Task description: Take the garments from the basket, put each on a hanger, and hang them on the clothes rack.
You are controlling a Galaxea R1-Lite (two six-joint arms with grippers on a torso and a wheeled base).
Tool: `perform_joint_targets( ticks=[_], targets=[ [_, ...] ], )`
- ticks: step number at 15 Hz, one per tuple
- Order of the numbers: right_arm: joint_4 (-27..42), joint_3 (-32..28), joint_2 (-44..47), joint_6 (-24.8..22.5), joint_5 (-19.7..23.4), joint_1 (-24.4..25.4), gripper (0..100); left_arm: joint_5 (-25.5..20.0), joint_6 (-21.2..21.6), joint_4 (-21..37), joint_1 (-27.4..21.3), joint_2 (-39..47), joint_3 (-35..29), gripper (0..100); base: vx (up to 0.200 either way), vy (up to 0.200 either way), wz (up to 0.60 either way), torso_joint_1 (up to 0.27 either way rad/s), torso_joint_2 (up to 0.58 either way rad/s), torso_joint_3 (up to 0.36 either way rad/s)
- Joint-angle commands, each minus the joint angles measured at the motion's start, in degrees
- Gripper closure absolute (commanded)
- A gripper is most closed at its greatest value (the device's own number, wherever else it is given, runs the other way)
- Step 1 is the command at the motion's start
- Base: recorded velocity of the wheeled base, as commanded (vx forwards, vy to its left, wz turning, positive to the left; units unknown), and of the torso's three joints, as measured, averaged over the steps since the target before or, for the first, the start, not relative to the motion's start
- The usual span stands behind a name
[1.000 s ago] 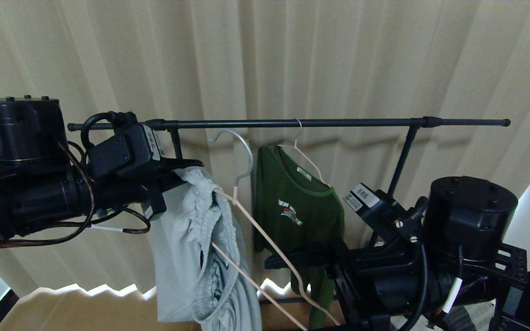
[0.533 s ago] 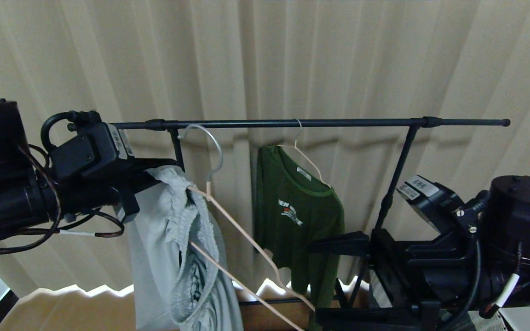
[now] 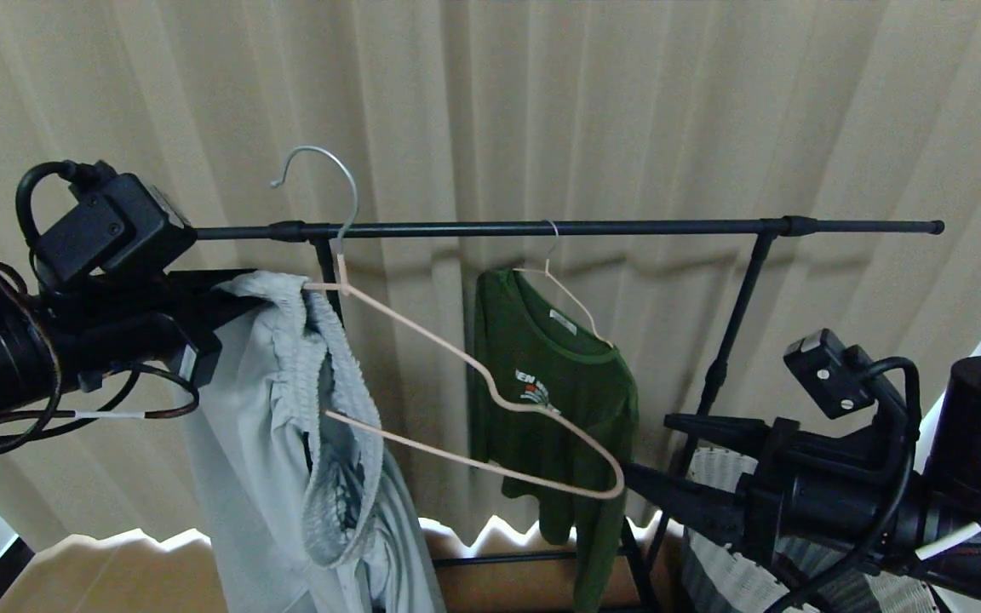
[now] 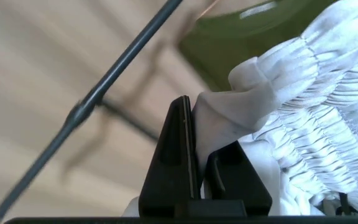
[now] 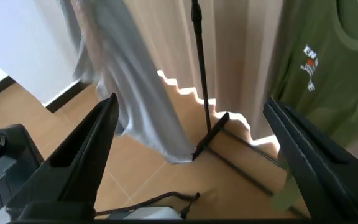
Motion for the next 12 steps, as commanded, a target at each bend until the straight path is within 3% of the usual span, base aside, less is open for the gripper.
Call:
perform_joint_targets(
  ticks=[1,3,4,8,12],
  targets=[
    [-0.1,1.7,-1.3,0.0,-0.5,0.9,0,3.8,-1.3,0.0,0.2,1.0,0.1,100,0.000,0.000,0.00,0.000,0.00,0.000],
    [-0.4,3.8,-1.5,0.1,-2.6,3.9,0,10.1,-4.9,0.1,-0.5,1.5,0.1,100,0.000,0.000,0.00,0.000,0.00,0.000],
    [-0.4,4.3,-1.0,0.1,-5.5,6.8,0,14.8,-7.5,0.1,-1.9,2.0,0.2,100,0.000,0.000,0.00,0.000,0.00,0.000],
    [-0.6,3.2,1.4,0.5,-10.8,16.3,0,20.9,-14.3,3.1,-8.4,1.7,-0.4,100,0.000,0.000,0.00,0.000,0.00,0.000],
    [-4.2,0.5,6.0,0.6,-13.3,17.6,0,24.4,-18.5,3.4,-14.9,3.8,-4.2,100,0.000,0.000,0.00,0.000,0.00,0.000]
  ],
)
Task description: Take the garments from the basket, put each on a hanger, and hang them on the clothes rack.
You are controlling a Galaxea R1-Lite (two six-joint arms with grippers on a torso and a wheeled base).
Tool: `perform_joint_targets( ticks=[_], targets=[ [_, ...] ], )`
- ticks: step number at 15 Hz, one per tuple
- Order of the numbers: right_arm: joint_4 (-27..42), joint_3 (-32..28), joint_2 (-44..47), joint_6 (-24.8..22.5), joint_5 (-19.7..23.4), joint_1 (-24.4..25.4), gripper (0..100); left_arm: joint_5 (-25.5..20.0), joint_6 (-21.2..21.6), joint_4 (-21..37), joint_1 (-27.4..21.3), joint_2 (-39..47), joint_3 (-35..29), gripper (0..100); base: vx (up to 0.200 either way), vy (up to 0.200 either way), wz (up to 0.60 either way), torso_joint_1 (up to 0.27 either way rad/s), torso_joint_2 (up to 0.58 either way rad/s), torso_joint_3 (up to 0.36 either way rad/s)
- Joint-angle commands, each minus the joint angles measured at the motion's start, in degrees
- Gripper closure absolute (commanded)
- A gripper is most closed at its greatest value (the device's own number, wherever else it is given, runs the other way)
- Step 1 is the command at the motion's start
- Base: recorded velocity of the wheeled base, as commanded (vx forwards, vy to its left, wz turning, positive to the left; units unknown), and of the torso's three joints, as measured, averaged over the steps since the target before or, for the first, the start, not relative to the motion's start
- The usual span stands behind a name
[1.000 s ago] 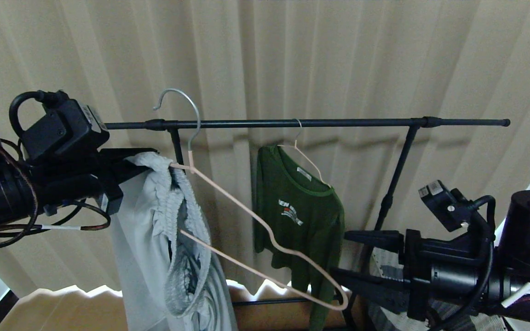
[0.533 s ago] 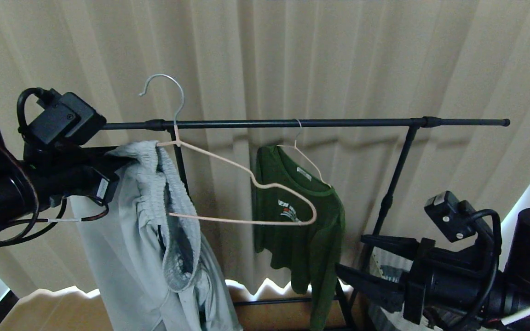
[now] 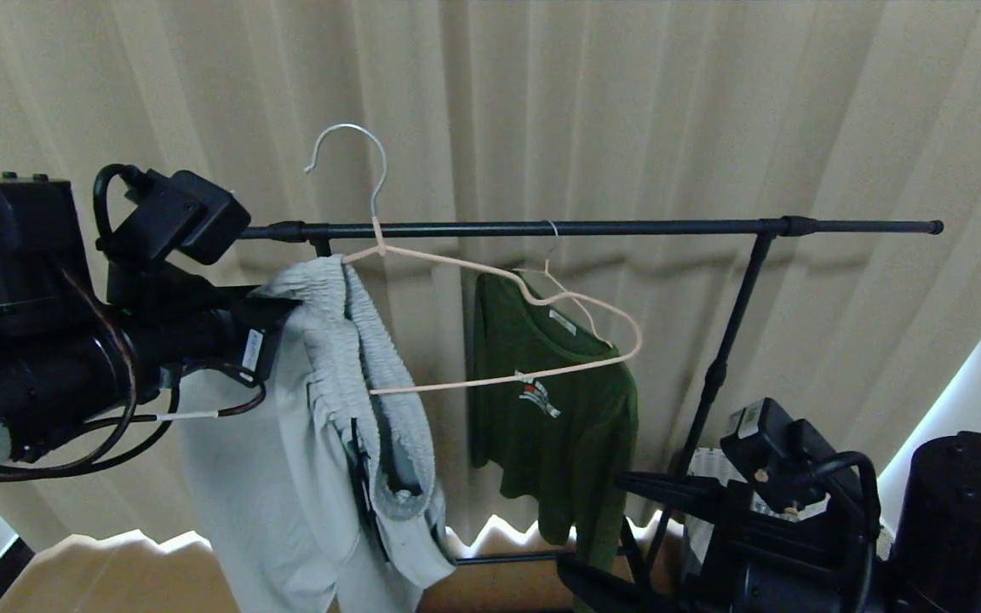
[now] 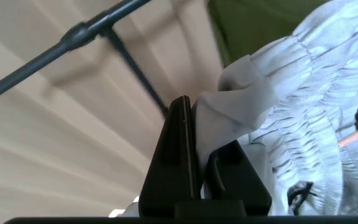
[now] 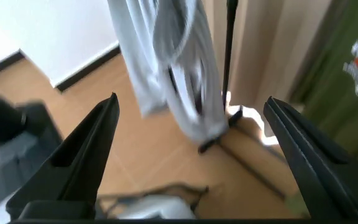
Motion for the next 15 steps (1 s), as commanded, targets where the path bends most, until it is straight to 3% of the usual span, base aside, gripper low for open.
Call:
perform_joint_targets(
  ticks=[1,3,11,15],
  targets=[
    [-4.2,-1.7,5.8,-0.1,-0.9,0.4,0,1.0,-1.3,-0.1,-3.9,2.1,-3.3,100,0.000,0.000,0.00,0.000,0.00,0.000],
    [-7.1,-3.4,10.0,-0.2,-1.8,0.4,0,1.1,-2.7,-0.1,-6.4,3.1,-5.2,100,0.000,0.000,0.00,0.000,0.00,0.000],
    [-7.5,-10.0,16.1,0.0,-2.6,-0.8,0,5.0,-4.8,-0.1,-12.3,4.8,-8.5,100,0.000,0.000,0.00,0.000,0.00,0.000],
    [-7.5,-12.9,20.4,-0.1,-3.8,-5.1,0,6.2,-4.7,-0.4,-13.1,4.4,-8.5,100,0.000,0.000,0.00,0.000,0.00,0.000]
  ],
)
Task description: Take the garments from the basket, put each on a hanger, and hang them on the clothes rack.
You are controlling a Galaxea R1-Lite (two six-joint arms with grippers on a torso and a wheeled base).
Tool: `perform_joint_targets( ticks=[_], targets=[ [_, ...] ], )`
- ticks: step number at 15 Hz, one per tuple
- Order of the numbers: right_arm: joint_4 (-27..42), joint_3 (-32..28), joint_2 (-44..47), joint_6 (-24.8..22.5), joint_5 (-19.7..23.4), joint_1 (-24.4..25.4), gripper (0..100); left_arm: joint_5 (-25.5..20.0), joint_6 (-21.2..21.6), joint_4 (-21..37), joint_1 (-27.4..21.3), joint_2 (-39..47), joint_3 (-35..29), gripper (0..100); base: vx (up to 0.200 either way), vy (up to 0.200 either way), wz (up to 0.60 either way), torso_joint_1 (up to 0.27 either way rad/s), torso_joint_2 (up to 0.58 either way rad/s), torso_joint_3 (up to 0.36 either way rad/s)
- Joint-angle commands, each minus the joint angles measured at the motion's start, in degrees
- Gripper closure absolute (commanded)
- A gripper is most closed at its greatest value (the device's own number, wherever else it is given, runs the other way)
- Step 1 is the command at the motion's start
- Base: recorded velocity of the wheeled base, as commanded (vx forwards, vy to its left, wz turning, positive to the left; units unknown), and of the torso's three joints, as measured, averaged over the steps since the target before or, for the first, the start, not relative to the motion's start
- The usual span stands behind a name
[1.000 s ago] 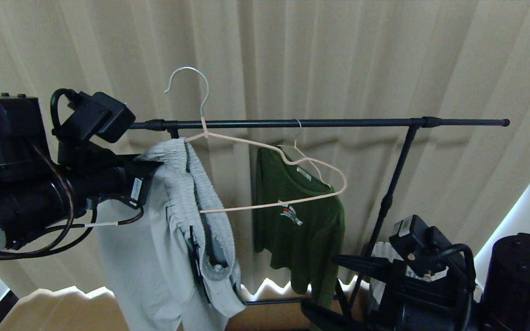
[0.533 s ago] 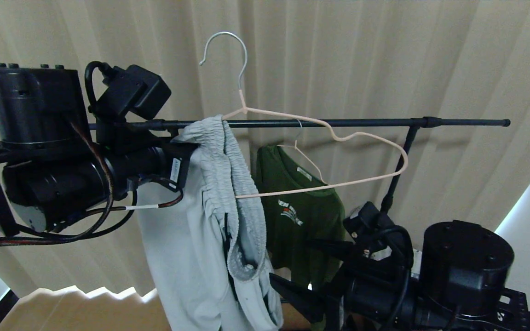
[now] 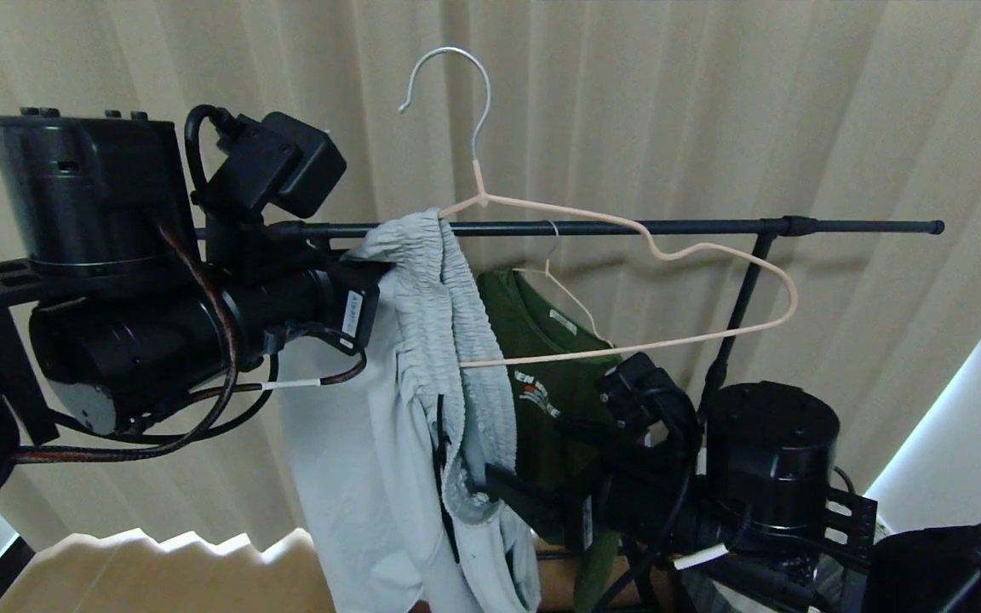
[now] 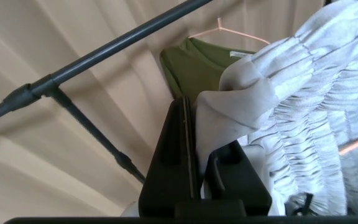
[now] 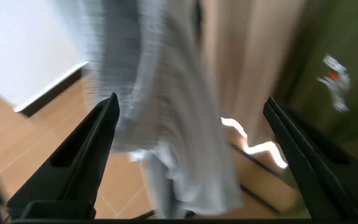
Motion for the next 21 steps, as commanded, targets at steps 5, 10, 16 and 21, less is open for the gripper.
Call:
perform_joint_targets(
  ticks=[5,10,16,21],
  targets=[
    [0.0,-0.4,3.8,-0.1,-0.1,-3.3,0,0.0,-0.1,-0.4,-0.3,-0.9,-0.1,100,0.000,0.000,0.00,0.000,0.00,0.000],
    [-0.1,-1.8,4.9,-0.1,-0.2,-3.0,0,0.1,-1.2,-0.4,-1.8,-1.2,-0.2,100,0.000,0.000,0.00,0.000,0.00,0.000],
    [-0.1,-0.5,3.4,-0.1,-2.7,-3.8,100,-0.1,-0.8,-0.4,0.6,-1.8,0.3,100,0.000,0.000,0.00,0.000,0.00,0.000],
    [-0.5,-0.5,0.2,-0.7,-2.5,-12.0,100,-0.1,6.9,-0.5,6.9,-1.5,3.6,100,0.000,0.000,0.00,0.000,0.00,0.000]
  ],
)
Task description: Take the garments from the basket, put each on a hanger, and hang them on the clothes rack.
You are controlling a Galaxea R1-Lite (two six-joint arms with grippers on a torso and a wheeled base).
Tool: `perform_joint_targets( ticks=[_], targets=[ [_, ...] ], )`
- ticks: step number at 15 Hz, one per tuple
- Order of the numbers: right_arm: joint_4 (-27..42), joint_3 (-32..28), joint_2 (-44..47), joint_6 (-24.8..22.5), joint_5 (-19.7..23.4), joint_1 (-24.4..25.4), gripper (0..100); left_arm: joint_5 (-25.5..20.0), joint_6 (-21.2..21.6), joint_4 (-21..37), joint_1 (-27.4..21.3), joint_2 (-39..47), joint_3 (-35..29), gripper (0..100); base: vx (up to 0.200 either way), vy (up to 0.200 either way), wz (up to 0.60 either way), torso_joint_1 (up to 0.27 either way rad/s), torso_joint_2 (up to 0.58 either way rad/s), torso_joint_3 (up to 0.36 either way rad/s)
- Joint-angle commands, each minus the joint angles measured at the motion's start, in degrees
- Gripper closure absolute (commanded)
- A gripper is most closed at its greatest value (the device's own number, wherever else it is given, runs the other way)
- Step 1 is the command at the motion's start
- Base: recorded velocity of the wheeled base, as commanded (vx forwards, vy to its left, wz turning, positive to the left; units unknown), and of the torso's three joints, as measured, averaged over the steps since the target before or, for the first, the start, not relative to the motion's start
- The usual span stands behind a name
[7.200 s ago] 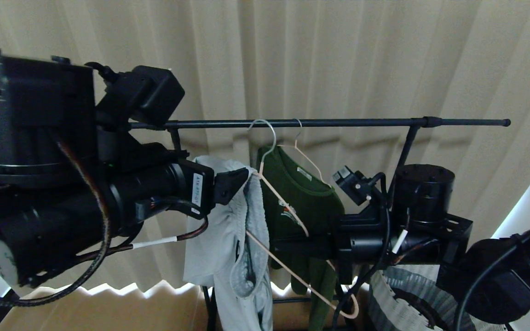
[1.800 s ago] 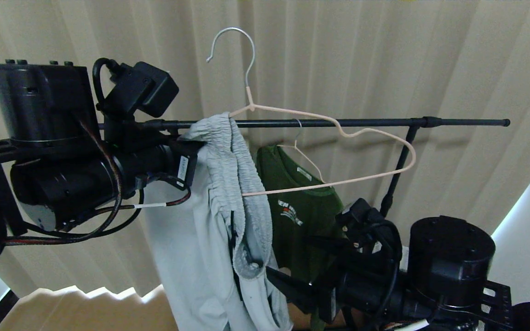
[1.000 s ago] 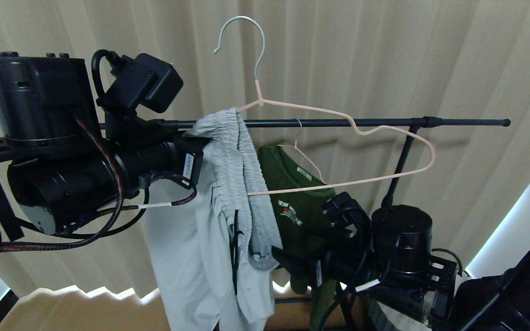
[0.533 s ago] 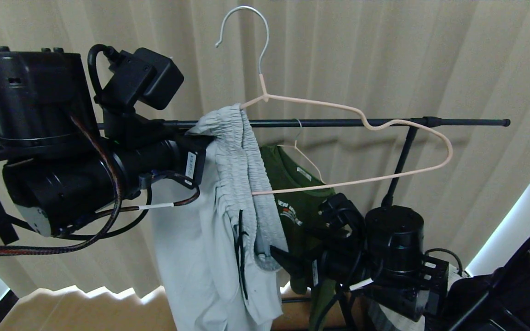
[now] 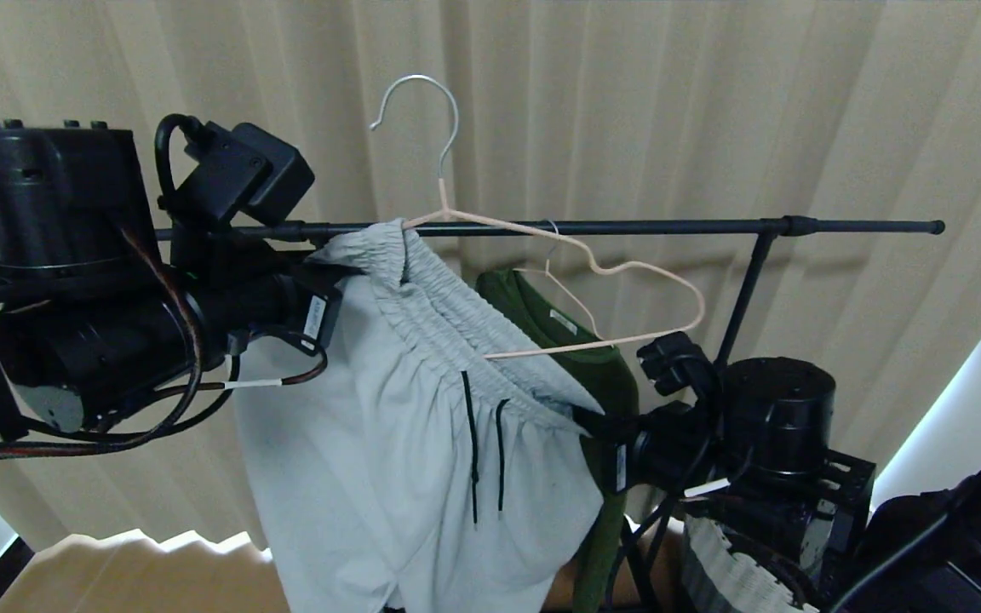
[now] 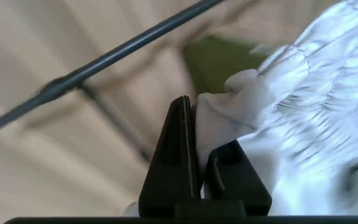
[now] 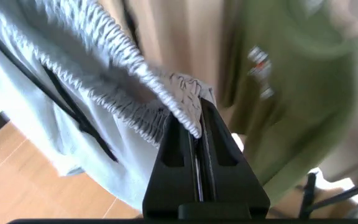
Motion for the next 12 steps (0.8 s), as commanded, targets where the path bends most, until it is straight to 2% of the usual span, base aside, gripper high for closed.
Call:
perform_joint_targets(
  ticks=[1,2,4,7,10,12],
  targets=[
    [-1.7,-0.9,-1.3,-1.3,0.2,-4.0,100,0.2,3.8,-1.1,2.4,-0.3,2.4,100,0.000,0.000,0.00,0.000,0.00,0.000],
    [-2.2,-0.9,-1.2,-2.0,0.3,-4.8,100,0.2,5.2,-1.9,2.7,-0.3,3.1,100,0.000,0.000,0.00,0.000,0.00,0.000],
    [-2.9,-1.1,-1.2,-3.2,0.3,-6.4,100,2.0,13.6,-6.8,5.8,0.1,5.7,100,0.000,0.000,0.00,0.000,0.00,0.000],
    [-2.9,-1.4,-1.2,-3.2,0.5,-6.5,100,2.5,19.3,-13.4,8.8,0.5,8.5,100,0.000,0.000,0.00,0.000,0.00,0.000],
    [-3.0,-1.6,-1.4,-3.2,1.1,-6.5,100,2.6,20.7,-13.5,10.6,0.4,9.5,100,0.000,0.000,0.00,0.000,0.00,0.000],
    [-2.6,-0.3,-2.7,-3.2,3.4,-4.8,100,2.9,20.9,-13.6,10.3,0.4,10.5,100,0.000,0.000,0.00,0.000,0.00,0.000]
  ],
)
